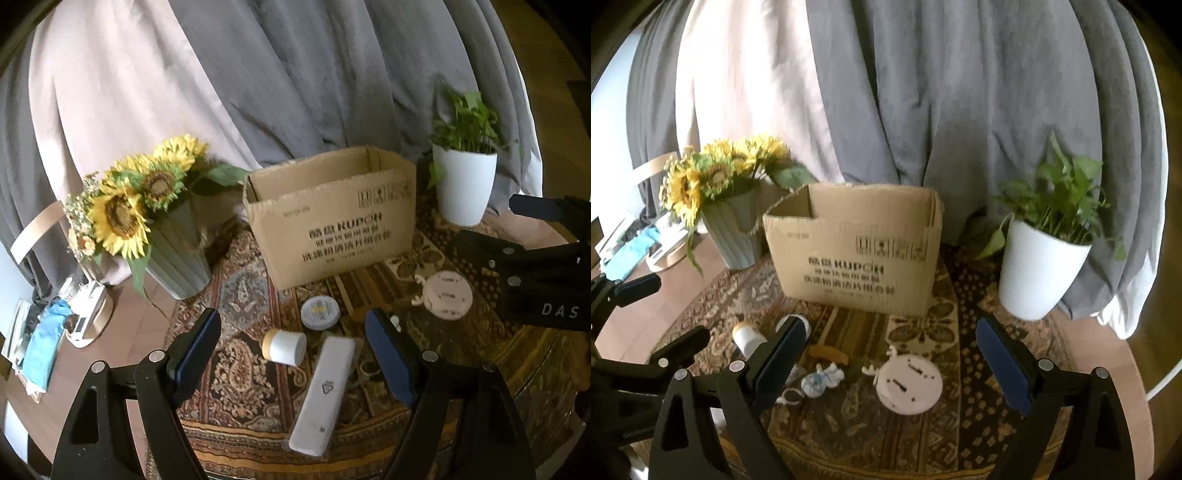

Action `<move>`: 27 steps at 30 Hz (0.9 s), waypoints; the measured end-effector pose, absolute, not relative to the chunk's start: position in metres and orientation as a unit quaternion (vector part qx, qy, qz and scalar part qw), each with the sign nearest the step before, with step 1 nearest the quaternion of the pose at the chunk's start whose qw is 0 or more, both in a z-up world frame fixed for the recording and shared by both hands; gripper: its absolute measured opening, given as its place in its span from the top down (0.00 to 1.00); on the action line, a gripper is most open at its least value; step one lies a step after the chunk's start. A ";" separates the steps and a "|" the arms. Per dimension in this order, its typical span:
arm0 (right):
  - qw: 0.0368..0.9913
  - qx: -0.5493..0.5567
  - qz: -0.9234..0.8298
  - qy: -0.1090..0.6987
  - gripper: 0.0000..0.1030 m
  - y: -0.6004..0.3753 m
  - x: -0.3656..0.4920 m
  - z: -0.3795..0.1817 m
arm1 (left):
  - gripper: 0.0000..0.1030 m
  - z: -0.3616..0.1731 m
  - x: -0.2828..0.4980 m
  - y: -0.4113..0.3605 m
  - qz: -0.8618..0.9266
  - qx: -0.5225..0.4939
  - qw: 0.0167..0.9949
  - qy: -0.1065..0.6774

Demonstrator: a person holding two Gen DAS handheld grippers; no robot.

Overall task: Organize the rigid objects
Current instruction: 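Withdraw both open tools from the box back toward the items, then grasp the white packaged bar with the left tool while the right tool grasps the antlered white disc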

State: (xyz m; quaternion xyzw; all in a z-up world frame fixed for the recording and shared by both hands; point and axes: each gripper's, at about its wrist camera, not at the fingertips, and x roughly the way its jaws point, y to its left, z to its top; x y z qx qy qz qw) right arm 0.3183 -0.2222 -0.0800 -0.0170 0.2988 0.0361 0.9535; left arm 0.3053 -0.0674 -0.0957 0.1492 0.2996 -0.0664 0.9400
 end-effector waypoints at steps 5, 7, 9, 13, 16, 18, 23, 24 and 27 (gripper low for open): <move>0.946 -0.021 0.032 0.321 0.08 -0.224 0.321 -0.098 | 0.22 -0.113 0.310 -0.070 -0.072 0.158 0.929 0.326; 0.944 -0.020 0.031 0.328 0.08 -0.225 0.323 -0.104 | 0.22 -0.120 0.313 -0.071 -0.075 0.159 0.925 0.336; 0.941 -0.019 0.029 0.337 0.08 -0.226 0.326 -0.110 | 0.22 -0.126 0.316 -0.072 -0.077 0.161 0.921 0.346; 0.936 -0.022 0.025 0.350 0.08 -0.227 0.332 -0.123 | 0.24 -0.139 0.324 -0.074 -0.081 0.158 0.913 0.367; 0.932 -0.024 0.024 0.361 0.08 -0.228 0.337 -0.133 | 0.25 -0.150 0.329 -0.075 -0.084 0.156 0.907 0.382; 0.928 -0.024 0.024 0.371 0.08 -0.229 0.341 -0.140 | 0.26 -0.156 0.333 -0.075 -0.085 0.156 0.903 0.391; 0.922 -0.024 0.018 0.386 0.08 -0.231 0.348 -0.156 | 0.29 -0.169 0.344 -0.076 -0.088 0.157 0.895 0.409; 0.920 -0.023 0.018 0.390 0.08 -0.232 0.350 -0.159 | 0.29 -0.172 0.347 -0.076 -0.088 0.155 0.893 0.412; 0.916 -0.019 0.016 0.400 0.08 -0.234 0.355 -0.165 | 0.32 -0.179 0.352 -0.076 -0.092 0.154 0.889 0.421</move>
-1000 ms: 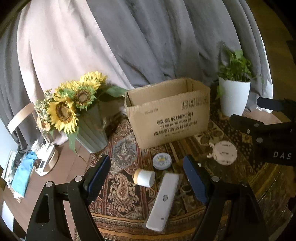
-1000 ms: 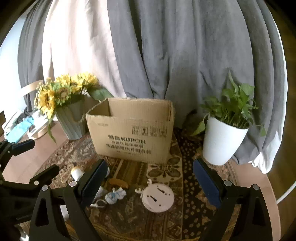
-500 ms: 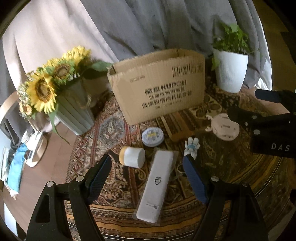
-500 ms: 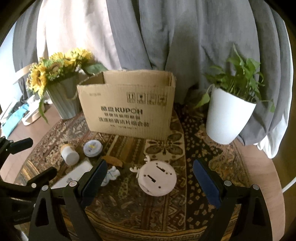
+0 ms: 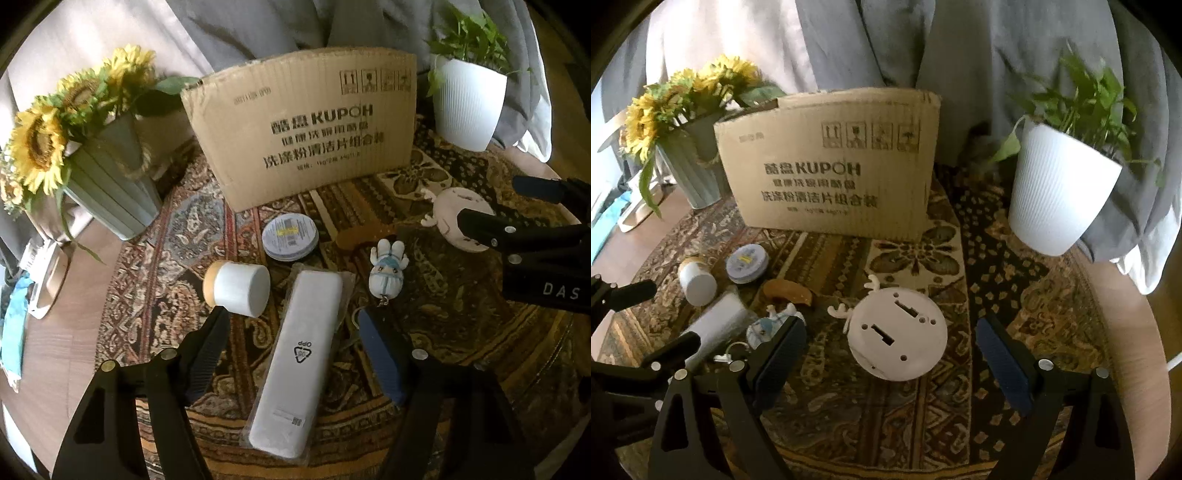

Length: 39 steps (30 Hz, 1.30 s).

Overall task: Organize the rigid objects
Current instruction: 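Grasp the white packaged bar with the left tool while the right tool grasps the antlered white disc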

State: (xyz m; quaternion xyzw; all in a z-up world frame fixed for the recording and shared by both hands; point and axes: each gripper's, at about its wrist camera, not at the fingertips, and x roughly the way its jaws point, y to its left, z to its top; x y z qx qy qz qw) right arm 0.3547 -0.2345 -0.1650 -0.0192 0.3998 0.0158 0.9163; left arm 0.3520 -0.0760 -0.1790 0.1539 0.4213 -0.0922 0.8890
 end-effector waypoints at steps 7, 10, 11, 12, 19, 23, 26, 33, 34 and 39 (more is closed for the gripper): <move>0.910 -0.015 0.014 0.415 0.08 -0.238 0.365 -0.179 | 0.40 -0.195 0.361 -0.077 -0.103 0.143 0.878 0.445; 0.908 -0.016 0.011 0.419 0.08 -0.239 0.368 -0.184 | 0.42 -0.200 0.363 -0.078 -0.106 0.141 0.876 0.450; 0.907 -0.015 0.012 0.420 0.08 -0.240 0.369 -0.185 | 0.42 -0.201 0.364 -0.078 -0.107 0.141 0.874 0.452; 0.907 -0.016 0.012 0.420 0.08 -0.240 0.370 -0.186 | 0.43 -0.203 0.366 -0.077 -0.107 0.140 0.874 0.453; 0.904 -0.021 0.010 0.427 0.08 -0.238 0.377 -0.195 | 0.48 -0.210 0.373 -0.075 -0.111 0.132 0.870 0.462; 0.903 -0.022 0.010 0.429 0.08 -0.238 0.383 -0.200 | 0.52 -0.213 0.376 -0.072 -0.119 0.116 0.868 0.467; 0.902 -0.021 0.013 0.430 0.08 -0.237 0.386 -0.203 | 0.55 -0.213 0.378 -0.070 -0.123 0.104 0.869 0.468; 0.900 -0.015 0.023 0.434 0.10 -0.236 0.392 -0.207 | 0.59 -0.212 0.379 -0.070 -0.123 0.092 0.870 0.469; 0.900 -0.016 0.024 0.436 0.11 -0.236 0.392 -0.208 | 0.59 -0.212 0.379 -0.070 -0.122 0.092 0.870 0.469; 0.899 -0.020 0.021 0.438 0.26 -0.237 0.391 -0.210 | 0.60 -0.210 0.376 -0.072 -0.120 0.088 0.871 0.468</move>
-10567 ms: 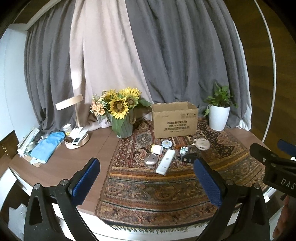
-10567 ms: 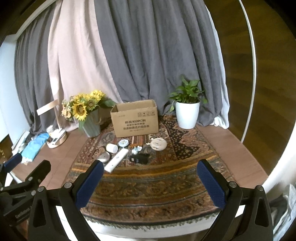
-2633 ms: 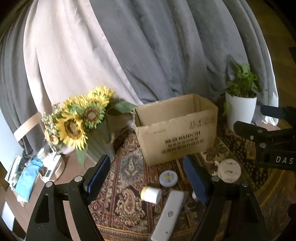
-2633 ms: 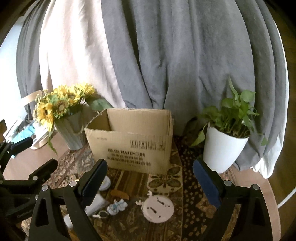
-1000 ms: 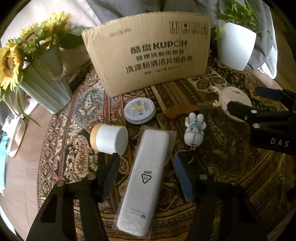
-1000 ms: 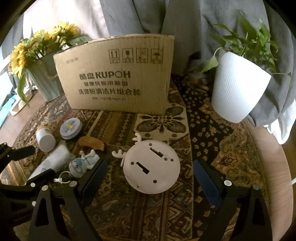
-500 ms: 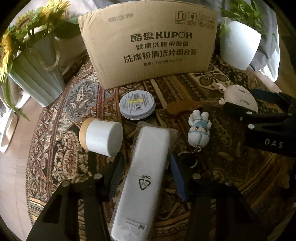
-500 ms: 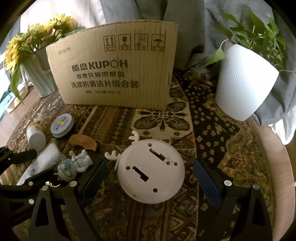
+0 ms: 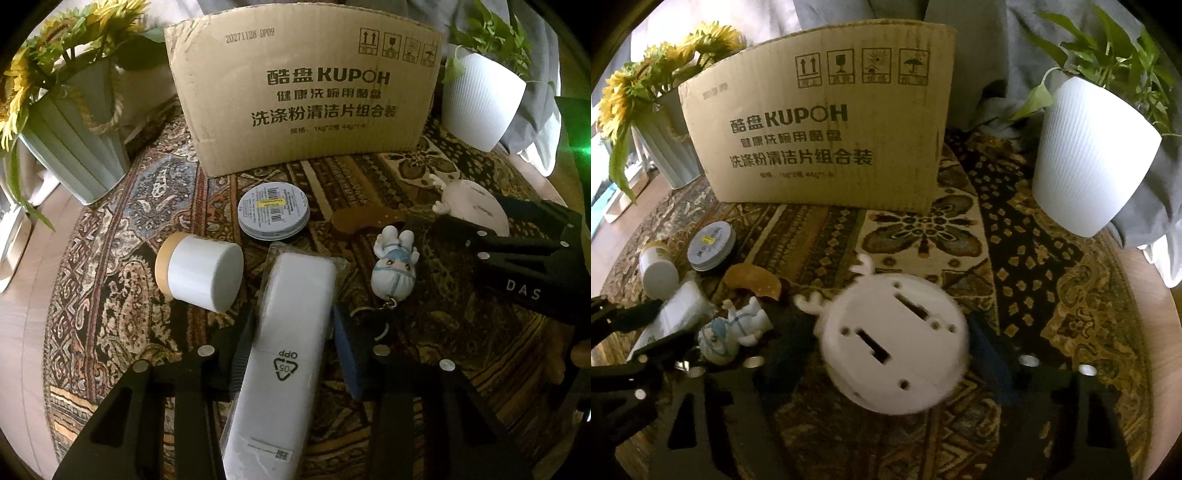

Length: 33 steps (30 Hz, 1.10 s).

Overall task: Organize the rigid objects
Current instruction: 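Grasp the white packaged bar with the left tool while the right tool grasps the antlered white disc, then lift and carry the bar and the disc over the cardboard box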

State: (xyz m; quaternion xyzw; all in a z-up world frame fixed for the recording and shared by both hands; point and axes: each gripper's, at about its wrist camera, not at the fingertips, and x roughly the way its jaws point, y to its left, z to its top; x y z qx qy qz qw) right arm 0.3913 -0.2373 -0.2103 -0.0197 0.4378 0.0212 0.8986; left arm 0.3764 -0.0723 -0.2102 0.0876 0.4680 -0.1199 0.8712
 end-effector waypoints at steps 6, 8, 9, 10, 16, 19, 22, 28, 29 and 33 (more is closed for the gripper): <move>0.897 -0.017 0.032 0.440 0.27 -0.237 0.389 -0.209 | 0.60 -0.205 0.372 -0.074 -0.121 0.074 0.874 0.466; 0.898 -0.017 0.035 0.438 0.27 -0.235 0.388 -0.208 | 0.60 -0.202 0.370 -0.074 -0.118 0.071 0.876 0.462; 0.898 -0.018 0.037 0.438 0.27 -0.235 0.387 -0.206 | 0.60 -0.201 0.370 -0.073 -0.118 0.070 0.877 0.461; 0.899 -0.018 0.038 0.437 0.27 -0.234 0.386 -0.205 | 0.60 -0.198 0.369 -0.072 -0.117 0.068 0.878 0.458; 0.906 -0.021 0.042 0.421 0.27 -0.229 0.379 -0.190 | 0.61 -0.185 0.363 -0.070 -0.115 0.059 0.887 0.443; 0.910 -0.021 0.045 0.412 0.27 -0.229 0.375 -0.181 | 0.61 -0.177 0.361 -0.069 -0.115 0.055 0.892 0.433; 0.915 -0.023 0.046 0.400 0.27 -0.228 0.370 -0.170 | 0.61 -0.168 0.357 -0.069 -0.114 0.051 0.898 0.422; 0.925 -0.026 0.046 0.375 0.27 -0.226 0.360 -0.148 | 0.62 -0.148 0.351 -0.067 -0.116 0.045 0.911 0.394; 0.927 -0.025 0.046 0.370 0.27 -0.226 0.358 -0.144 | 0.62 -0.144 0.350 -0.067 -0.117 0.044 0.913 0.388; 0.934 -0.025 0.047 0.353 0.27 -0.225 0.351 -0.129 | 0.63 -0.129 0.345 -0.065 -0.118 0.042 0.922 0.366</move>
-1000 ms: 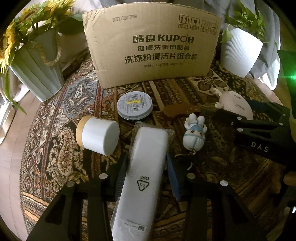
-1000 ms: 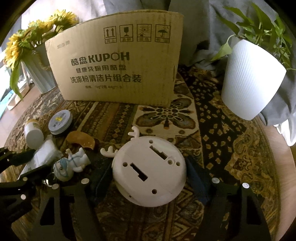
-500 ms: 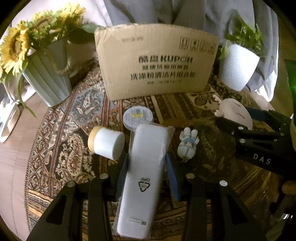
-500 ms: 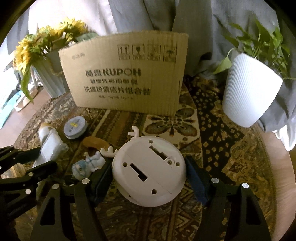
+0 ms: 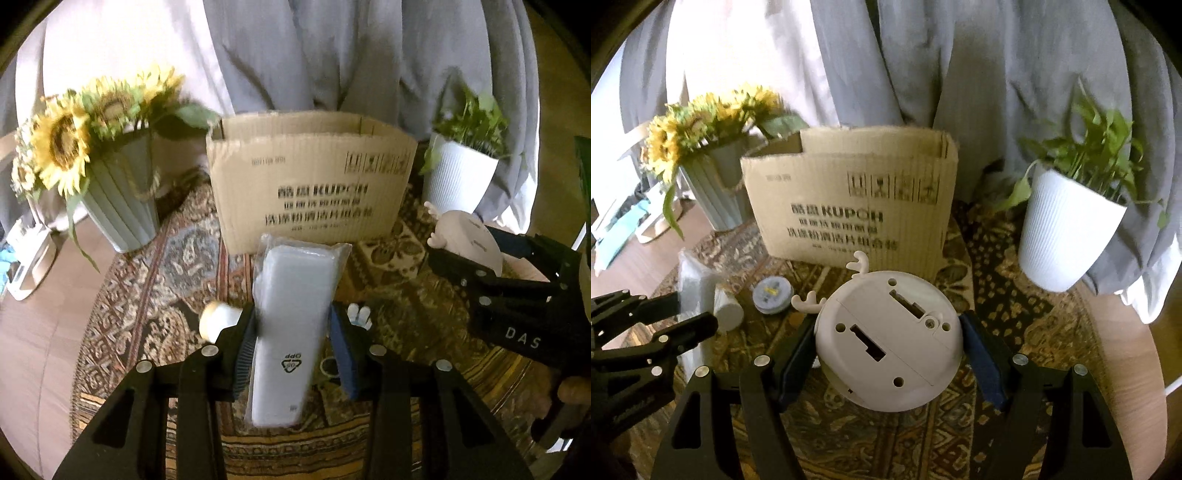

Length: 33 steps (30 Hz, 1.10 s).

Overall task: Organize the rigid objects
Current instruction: 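Lift and carry the bar and the disc over the cardboard box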

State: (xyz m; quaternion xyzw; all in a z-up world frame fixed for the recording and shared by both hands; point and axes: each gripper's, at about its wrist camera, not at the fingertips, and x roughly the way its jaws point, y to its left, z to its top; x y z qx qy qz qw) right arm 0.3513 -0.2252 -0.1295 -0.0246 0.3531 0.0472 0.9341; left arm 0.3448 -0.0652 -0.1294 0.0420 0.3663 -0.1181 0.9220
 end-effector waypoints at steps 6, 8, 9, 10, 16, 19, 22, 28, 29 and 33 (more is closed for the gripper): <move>0.944 -0.022 0.049 0.326 0.27 -0.225 0.345 -0.106 | 0.63 -0.105 0.339 -0.065 -0.117 0.039 0.935 0.332; 0.947 -0.022 0.050 0.315 0.27 -0.224 0.343 -0.098 | 0.63 -0.098 0.339 -0.064 -0.116 0.039 0.939 0.320; 0.949 -0.021 0.050 0.312 0.27 -0.223 0.342 -0.095 | 0.63 -0.095 0.340 -0.063 -0.116 0.039 0.941 0.315; 0.951 -0.020 0.050 0.306 0.27 -0.223 0.342 -0.090 | 0.63 -0.091 0.340 -0.064 -0.115 0.040 0.943 0.310; 0.959 -0.019 0.049 0.277 0.27 -0.223 0.341 -0.070 | 0.63 -0.070 0.341 -0.065 -0.112 0.045 0.954 0.275; 0.963 -0.017 0.048 0.267 0.27 -0.223 0.341 -0.061 | 0.63 -0.062 0.342 -0.066 -0.113 0.043 0.957 0.263; 0.966 -0.015 0.047 0.255 0.27 -0.224 0.342 -0.053 | 0.63 -0.055 0.344 -0.066 -0.117 0.039 0.959 0.254; 0.971 -0.012 0.048 0.233 0.27 -0.224 0.347 -0.035 | 0.64 -0.037 0.353 -0.065 -0.123 0.032 0.964 0.235; 0.972 -0.012 0.047 0.229 0.27 -0.224 0.348 -0.032 | 0.64 -0.033 0.355 -0.065 -0.123 0.032 0.965 0.230; 0.975 -0.014 0.049 0.214 0.27 -0.222 0.356 -0.020 | 0.64 -0.020 0.363 -0.063 -0.121 0.035 0.969 0.214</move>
